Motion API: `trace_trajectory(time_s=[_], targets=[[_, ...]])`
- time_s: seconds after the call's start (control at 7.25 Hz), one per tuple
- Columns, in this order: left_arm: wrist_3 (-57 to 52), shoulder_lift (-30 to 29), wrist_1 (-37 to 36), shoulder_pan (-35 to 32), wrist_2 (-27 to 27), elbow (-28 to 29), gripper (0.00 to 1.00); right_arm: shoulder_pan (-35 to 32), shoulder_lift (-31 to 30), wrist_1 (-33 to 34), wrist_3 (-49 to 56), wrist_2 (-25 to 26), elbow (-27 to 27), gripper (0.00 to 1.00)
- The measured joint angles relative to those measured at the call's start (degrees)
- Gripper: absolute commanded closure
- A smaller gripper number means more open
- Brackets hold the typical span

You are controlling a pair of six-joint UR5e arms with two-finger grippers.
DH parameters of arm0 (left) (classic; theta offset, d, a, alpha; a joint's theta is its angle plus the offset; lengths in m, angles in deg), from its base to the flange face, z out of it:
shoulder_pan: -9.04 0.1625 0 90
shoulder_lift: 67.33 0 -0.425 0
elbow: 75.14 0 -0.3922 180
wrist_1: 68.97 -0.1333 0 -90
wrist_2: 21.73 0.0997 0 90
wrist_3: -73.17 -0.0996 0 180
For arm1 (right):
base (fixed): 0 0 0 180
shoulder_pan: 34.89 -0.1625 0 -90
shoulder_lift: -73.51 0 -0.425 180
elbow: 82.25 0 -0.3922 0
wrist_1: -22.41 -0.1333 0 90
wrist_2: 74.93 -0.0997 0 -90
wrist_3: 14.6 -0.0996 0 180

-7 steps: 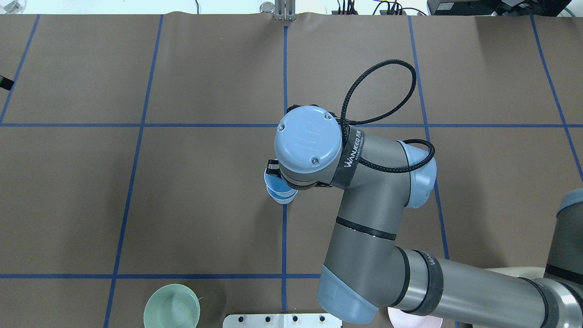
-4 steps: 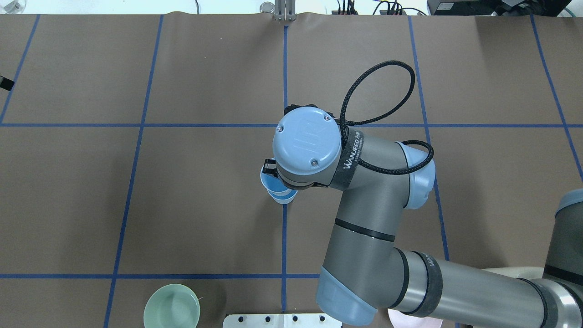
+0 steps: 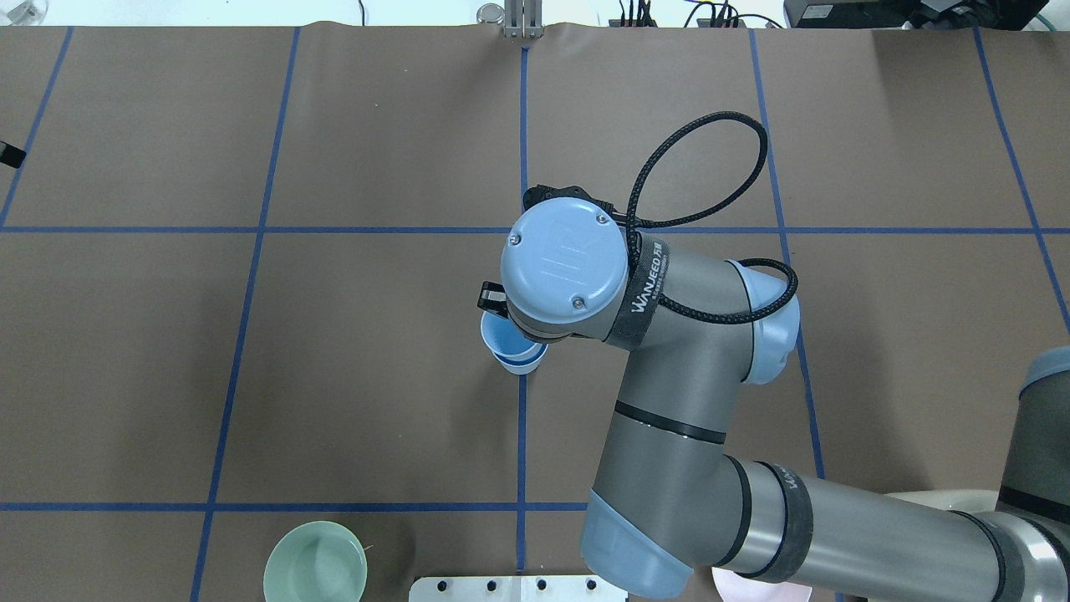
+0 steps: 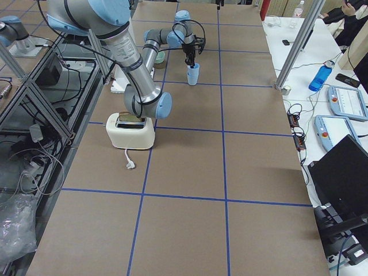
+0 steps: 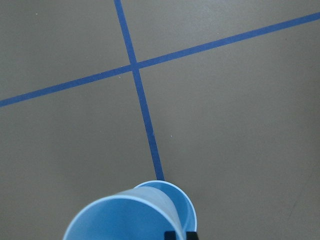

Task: Stack blue cups with both arms
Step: 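Open the right gripper and raise it away from the stacked cups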

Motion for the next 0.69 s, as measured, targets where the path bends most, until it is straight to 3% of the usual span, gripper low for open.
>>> trace_trajectory(time_s=[0.41,0.69], targets=[[-1.4,0.0,0.0,-1.0,-0.4,0.5,0.03,-2.7,-0.3,0.1,3.4,-0.3,-1.5,0.00],[-5.7,0.0,-0.1,-3.9,-2.7,3.2,0.03,-11.0,-1.9,0.2,10.7,-7.1,-3.4,0.00]])
